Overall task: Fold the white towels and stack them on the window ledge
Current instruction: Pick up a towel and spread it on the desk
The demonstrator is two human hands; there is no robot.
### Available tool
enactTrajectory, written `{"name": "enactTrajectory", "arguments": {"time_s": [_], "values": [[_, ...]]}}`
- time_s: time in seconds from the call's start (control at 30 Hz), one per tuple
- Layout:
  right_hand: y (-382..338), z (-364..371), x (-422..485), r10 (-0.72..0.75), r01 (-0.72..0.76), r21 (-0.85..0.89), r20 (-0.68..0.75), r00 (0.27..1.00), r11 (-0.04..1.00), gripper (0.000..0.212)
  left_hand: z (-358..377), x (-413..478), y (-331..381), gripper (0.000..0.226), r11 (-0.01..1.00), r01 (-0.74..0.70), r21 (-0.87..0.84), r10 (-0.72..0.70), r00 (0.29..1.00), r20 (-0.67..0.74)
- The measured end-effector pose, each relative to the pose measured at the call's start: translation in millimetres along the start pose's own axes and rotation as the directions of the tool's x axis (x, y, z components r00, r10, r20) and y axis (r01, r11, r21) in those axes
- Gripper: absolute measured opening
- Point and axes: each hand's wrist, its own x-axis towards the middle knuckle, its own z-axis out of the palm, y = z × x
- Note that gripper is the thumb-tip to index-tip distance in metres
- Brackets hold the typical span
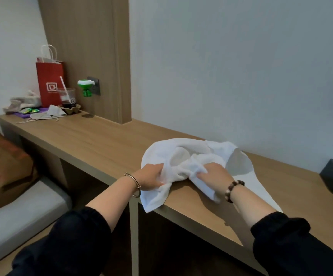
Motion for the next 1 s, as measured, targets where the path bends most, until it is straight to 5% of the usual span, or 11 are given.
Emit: {"name": "enactTrajectory", "arguments": {"time_s": [0.1, 0.17, 0.27, 0.33, 0.4, 0.5, 0.57, 0.77, 0.9, 1.0], "values": [[-21, -22, -7, 0.049, -0.169, 0.504, 0.243, 0.969, 0.847, 0.022, -4, -1, -12, 0.031, 0.998, -0.057, 0.038, 0.057, 0.998, 0.013], [-31, -29, -13, -0.042, -0.141, 0.511, 0.33, 0.943, 0.848, 0.024, -11, 4, -25, 0.05, 0.966, 0.067, 0.248, -0.035, 0.991, -0.129], [-38, -23, -15, -0.081, 0.095, 0.319, -0.06, 0.995, 0.943, 0.042, -19, 2, -31, 0.041, 0.886, 0.392, 0.246, -0.232, 0.836, -0.497], [-33, -18, -8, -0.118, 0.156, 0.083, -0.35, 0.929, 0.984, 0.037, -20, 4, -22, 0.033, 0.921, 0.376, 0.101, -0.26, 0.788, -0.558], [-23, -15, 1, -0.113, 0.048, -0.175, -0.38, 0.918, 0.983, 0.025, -20, 5, -7, 0.031, 0.941, 0.334, 0.055, -0.265, 0.827, -0.496], [-4, -2, 10, 0.09, -0.104, -0.495, -0.051, 0.995, 0.863, 0.039, -8, 5, 9, 0.056, 0.958, 0.197, 0.207, -0.165, 0.973, -0.159], [6, 9, 10, 0.136, -0.08, -0.549, 0.062, 0.989, 0.832, 0.047, 0, 1, 7, 0.078, 0.948, 0.179, 0.264, -0.188, 0.982, 0.011], [8, 11, 7, 0.058, -0.036, -0.642, 0.012, 0.998, 0.766, 0.042, -2, -12, -26, 0.057, 0.946, 0.201, 0.253, -0.194, 0.98, -0.051], [-6, 10, 4, -0.02, 0.035, -0.612, 0.031, 0.999, 0.79, 0.03, -17, -18, -42, 0.042, 0.892, 0.277, 0.358, -0.263, 0.961, -0.088], [-20, 15, 1, -0.044, 0.054, -0.128, 0.079, 0.996, 0.99, 0.042, -33, -15, -36, 0.046, 0.707, 0.383, 0.594, -0.384, 0.914, -0.131]]}}
